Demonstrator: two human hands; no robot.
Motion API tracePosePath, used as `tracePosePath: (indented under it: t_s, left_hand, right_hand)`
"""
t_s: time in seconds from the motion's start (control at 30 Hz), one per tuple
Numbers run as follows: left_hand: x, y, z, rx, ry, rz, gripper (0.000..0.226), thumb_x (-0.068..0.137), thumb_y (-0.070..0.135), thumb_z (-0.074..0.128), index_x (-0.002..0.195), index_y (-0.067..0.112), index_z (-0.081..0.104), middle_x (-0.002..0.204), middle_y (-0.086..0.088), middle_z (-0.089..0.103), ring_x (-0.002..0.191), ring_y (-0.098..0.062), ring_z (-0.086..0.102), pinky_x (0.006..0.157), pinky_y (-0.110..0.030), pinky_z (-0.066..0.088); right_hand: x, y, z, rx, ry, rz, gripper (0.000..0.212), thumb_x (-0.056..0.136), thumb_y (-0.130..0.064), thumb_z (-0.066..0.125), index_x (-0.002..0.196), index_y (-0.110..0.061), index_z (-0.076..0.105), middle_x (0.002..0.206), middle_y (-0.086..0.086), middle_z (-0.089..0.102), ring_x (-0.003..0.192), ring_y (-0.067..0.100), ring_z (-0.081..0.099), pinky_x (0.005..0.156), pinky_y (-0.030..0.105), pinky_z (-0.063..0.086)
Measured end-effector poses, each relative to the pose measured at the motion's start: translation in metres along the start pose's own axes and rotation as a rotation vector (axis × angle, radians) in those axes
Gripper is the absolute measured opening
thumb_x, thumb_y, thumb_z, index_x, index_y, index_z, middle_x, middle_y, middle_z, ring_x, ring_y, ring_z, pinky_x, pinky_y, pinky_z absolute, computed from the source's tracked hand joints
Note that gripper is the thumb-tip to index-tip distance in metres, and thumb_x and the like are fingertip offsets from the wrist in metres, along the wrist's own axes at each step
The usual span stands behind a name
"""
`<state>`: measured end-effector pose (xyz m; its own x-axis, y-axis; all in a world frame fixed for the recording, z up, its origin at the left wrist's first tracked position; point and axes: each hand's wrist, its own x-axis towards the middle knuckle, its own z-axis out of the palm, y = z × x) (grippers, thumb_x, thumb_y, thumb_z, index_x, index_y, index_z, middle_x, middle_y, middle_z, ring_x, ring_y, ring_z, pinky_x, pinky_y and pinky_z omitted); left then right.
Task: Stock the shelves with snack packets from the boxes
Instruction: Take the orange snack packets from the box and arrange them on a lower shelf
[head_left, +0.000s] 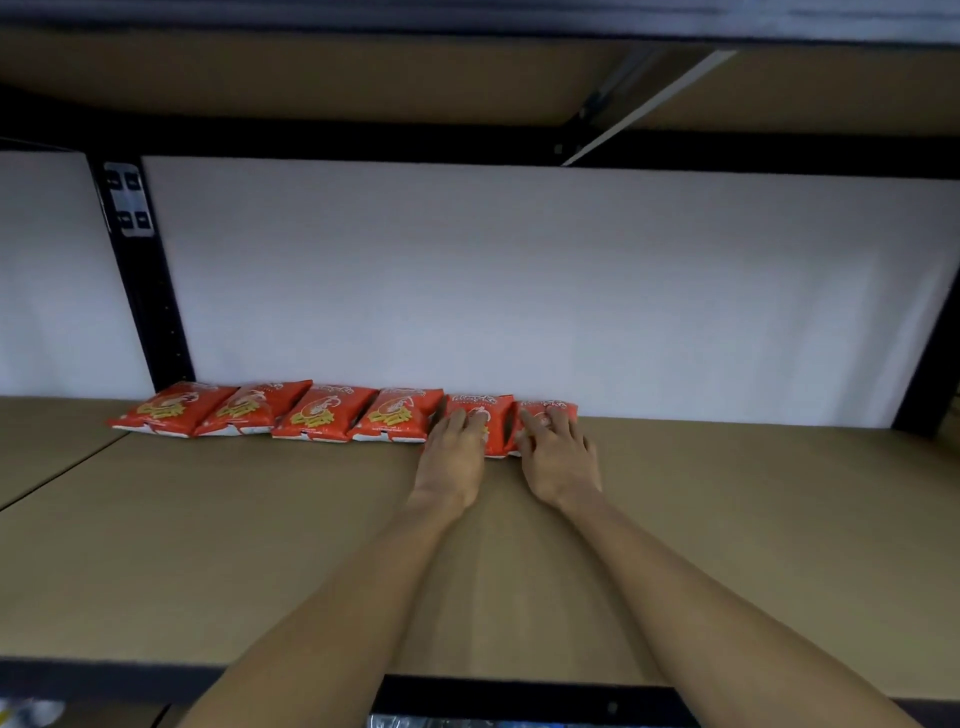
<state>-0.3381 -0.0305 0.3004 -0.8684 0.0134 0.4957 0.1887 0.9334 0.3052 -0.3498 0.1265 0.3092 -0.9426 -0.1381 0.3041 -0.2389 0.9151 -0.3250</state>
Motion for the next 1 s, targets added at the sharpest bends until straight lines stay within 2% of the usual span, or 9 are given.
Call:
tracePosePath:
  t_s: [0.3, 0.37, 0.43, 0.5, 0.67, 0.77, 0.9, 1.0]
  left_hand:
    - [0.0062, -0.0050, 0.0094, 0.049, 0.084, 0.034, 0.041, 0.103, 0.014, 0.039, 0.144, 0.011, 0.041, 0.138, -0.012, 0.046, 0.128, -0.029, 0.043, 0.114, -0.036, 0.027]
    - [0.0048, -0.0033, 0.0091, 0.051, 0.105, 0.045, 0.042, 0.102, 0.013, 0.041, 0.144, 0.011, 0.041, 0.137, -0.012, 0.049, 0.128, -0.028, 0.045, 0.115, -0.036, 0.027]
    - [0.0040, -0.0019, 0.0081, 0.041, 0.115, 0.045, 0.041, 0.102, 0.013, 0.042, 0.143, 0.010, 0.041, 0.136, -0.012, 0.051, 0.127, -0.028, 0.047, 0.114, -0.036, 0.028]
    - [0.0038, -0.0023, 0.0087, 0.041, 0.123, 0.044, 0.039, 0.102, 0.013, 0.042, 0.140, 0.010, 0.044, 0.134, -0.012, 0.052, 0.125, -0.028, 0.048, 0.112, -0.035, 0.031]
    - [0.0046, -0.0027, 0.0097, 0.024, 0.106, 0.043, 0.035, 0.102, 0.014, 0.042, 0.136, 0.008, 0.048, 0.135, -0.014, 0.050, 0.126, -0.029, 0.047, 0.110, -0.036, 0.035]
    - [0.0049, -0.0026, 0.0102, 0.025, 0.083, 0.050, 0.037, 0.104, 0.014, 0.041, 0.139, 0.007, 0.045, 0.144, -0.016, 0.043, 0.134, -0.030, 0.041, 0.115, -0.036, 0.030]
    - [0.0052, -0.0027, 0.0089, 0.041, 0.079, 0.064, 0.035, 0.103, 0.014, 0.042, 0.137, 0.007, 0.047, 0.137, -0.015, 0.048, 0.127, -0.030, 0.045, 0.113, -0.038, 0.034]
    - [0.0035, -0.0009, 0.0051, 0.064, 0.069, 0.055, 0.033, 0.104, 0.013, 0.040, 0.135, 0.006, 0.047, 0.137, -0.016, 0.048, 0.128, -0.032, 0.046, 0.114, -0.043, 0.033]
  right_hand:
    - [0.0109, -0.0008, 0.0044, -0.009, -0.018, -0.036, 0.053, 0.106, -0.042, 0.022, 0.158, -0.034, 0.018, 0.164, 0.007, 0.012, 0.151, 0.025, 0.013, 0.119, 0.044, 0.016]
    - [0.0088, -0.0025, 0.0045, 0.019, 0.047, -0.036, 0.052, 0.103, -0.036, 0.032, 0.155, -0.028, 0.027, 0.157, 0.012, 0.021, 0.144, 0.030, 0.027, 0.115, 0.045, 0.024]
    - [0.0065, -0.0024, 0.0033, 0.087, 0.138, -0.030, 0.043, 0.099, -0.029, 0.044, 0.140, -0.017, 0.042, 0.142, 0.014, 0.034, 0.125, 0.035, 0.046, 0.105, 0.043, 0.034]
    - [0.0060, -0.0015, 0.0036, 0.106, 0.195, -0.038, 0.031, 0.096, -0.025, 0.049, 0.124, -0.011, 0.049, 0.129, 0.015, 0.042, 0.111, 0.036, 0.051, 0.099, 0.042, 0.038]
    - [0.0113, 0.0014, 0.0099, 0.057, 0.221, -0.098, 0.029, 0.099, -0.026, 0.043, 0.123, -0.015, 0.056, 0.127, 0.006, 0.052, 0.124, 0.028, 0.045, 0.111, 0.046, 0.026]
    - [0.0120, 0.0021, 0.0104, 0.051, 0.218, -0.105, 0.032, 0.101, -0.026, 0.040, 0.127, -0.016, 0.055, 0.134, 0.003, 0.051, 0.135, 0.024, 0.038, 0.116, 0.049, 0.018]
    - [0.0124, 0.0017, 0.0114, 0.045, 0.206, -0.111, 0.034, 0.102, -0.027, 0.038, 0.129, -0.016, 0.054, 0.136, 0.004, 0.051, 0.137, 0.025, 0.036, 0.117, 0.052, 0.016]
    - [0.0097, -0.0014, 0.0089, 0.046, 0.206, -0.112, 0.040, 0.102, -0.028, 0.035, 0.138, -0.017, 0.049, 0.142, 0.006, 0.047, 0.144, 0.025, 0.030, 0.120, 0.054, 0.008]
